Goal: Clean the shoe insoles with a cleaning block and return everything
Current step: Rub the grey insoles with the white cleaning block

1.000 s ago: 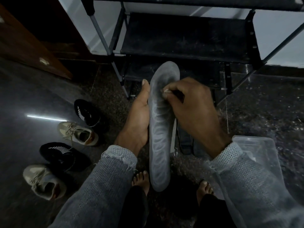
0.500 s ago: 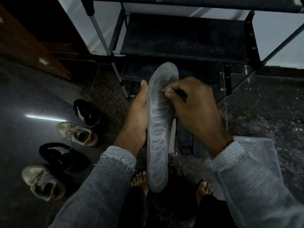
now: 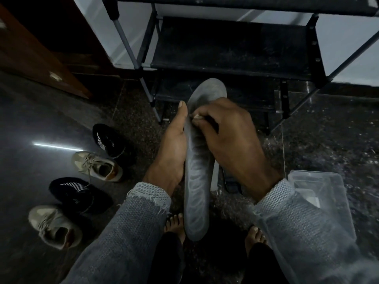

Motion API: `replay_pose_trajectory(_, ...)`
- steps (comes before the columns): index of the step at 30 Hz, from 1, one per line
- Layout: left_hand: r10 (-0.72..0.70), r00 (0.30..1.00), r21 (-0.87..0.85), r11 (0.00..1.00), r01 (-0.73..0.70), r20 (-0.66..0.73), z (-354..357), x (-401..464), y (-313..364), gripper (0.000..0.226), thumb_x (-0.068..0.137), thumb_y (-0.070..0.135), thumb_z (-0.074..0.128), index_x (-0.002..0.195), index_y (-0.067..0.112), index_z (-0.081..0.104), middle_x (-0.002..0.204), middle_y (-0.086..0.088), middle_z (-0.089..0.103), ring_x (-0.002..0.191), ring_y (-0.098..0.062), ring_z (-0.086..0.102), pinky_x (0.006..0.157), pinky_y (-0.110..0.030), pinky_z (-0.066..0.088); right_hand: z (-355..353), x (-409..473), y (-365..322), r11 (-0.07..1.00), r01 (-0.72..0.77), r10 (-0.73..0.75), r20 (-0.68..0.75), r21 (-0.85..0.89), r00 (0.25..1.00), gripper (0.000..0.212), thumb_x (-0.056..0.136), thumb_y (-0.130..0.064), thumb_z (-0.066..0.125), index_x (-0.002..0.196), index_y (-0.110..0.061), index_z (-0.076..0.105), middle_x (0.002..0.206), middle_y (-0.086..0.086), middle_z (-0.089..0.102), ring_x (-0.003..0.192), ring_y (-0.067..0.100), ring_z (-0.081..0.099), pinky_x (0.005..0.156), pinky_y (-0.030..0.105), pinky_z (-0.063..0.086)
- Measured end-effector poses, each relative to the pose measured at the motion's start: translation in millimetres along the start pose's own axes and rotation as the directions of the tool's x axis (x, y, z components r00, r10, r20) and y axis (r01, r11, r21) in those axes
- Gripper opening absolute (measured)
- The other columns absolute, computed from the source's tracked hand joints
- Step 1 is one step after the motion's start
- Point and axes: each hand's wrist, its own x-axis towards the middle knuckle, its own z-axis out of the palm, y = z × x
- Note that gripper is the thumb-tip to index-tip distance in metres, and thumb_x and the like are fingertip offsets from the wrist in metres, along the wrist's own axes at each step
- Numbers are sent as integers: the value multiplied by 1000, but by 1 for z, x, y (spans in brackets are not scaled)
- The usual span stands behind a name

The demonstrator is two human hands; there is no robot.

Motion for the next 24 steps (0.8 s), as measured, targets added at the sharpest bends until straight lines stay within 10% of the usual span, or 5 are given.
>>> replay_pose_trajectory(8, -27, 999, 52, 998, 26, 19, 5, 1, -7, 58, 101, 50, 28, 124, 7, 59, 112, -10, 68, 105, -22, 63, 101, -37, 46, -20, 9, 30, 985, -169, 162, -184, -22, 970, 10, 92, -14, 62, 93, -10, 71, 94, 4, 65, 85, 15, 62, 77, 36, 54)
replay_pose_trajectory(15, -12, 1000, -12, 1000, 13, 16, 2, 1, -4, 58, 99, 52, 30, 120, 9, 62, 111, -14, 69, 105, -25, 65, 98, -37, 49, -10, 7, 9, 1000, 2, -4, 59, 24, 998, 10, 88, -13, 65, 93, -8, 72, 95, 6, 67, 89, 18, 62, 81, 37, 53)
replay_pose_trajectory(24, -18, 1000, 82, 996, 19, -2, 9, -1, -8, 57, 102, 46, 27, 104, 8, 69, 100, -9, 73, 90, -18, 70, 87, -29, 55, -29, 14, 40, 988, -153, 150, -189, 0, 970, 10, 91, -14, 63, 95, -11, 72, 95, 3, 65, 85, 12, 61, 78, 30, 54)
